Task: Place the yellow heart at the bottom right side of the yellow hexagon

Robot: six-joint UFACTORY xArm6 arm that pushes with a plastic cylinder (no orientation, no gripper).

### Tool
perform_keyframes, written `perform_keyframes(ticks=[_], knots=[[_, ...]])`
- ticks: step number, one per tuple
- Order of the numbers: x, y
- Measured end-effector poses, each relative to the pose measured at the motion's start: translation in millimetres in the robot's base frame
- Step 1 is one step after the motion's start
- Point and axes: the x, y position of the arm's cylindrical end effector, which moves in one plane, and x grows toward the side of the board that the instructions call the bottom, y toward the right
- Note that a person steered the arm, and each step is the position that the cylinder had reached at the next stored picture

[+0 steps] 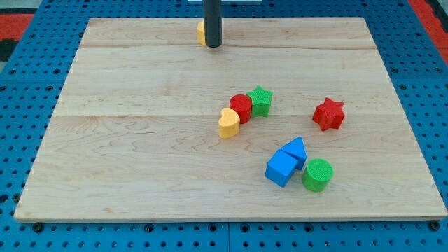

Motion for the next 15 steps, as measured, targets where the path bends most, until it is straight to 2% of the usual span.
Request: perform_keyframes(ticks=[1, 2, 3, 4, 5, 6, 7, 9, 11, 12, 13, 14, 15], knots=[[38.5, 93.3], [108.1, 140.9], [183.6, 100.7], [173.3, 29.8], [103.1, -10.4], [66.1, 3.4], [98.0, 28.6], [-4.2, 18.8], [-4.3, 26.1], [9.3, 27.2], [60.7, 72.7], [138.6, 69.9], [174.0, 44.5]])
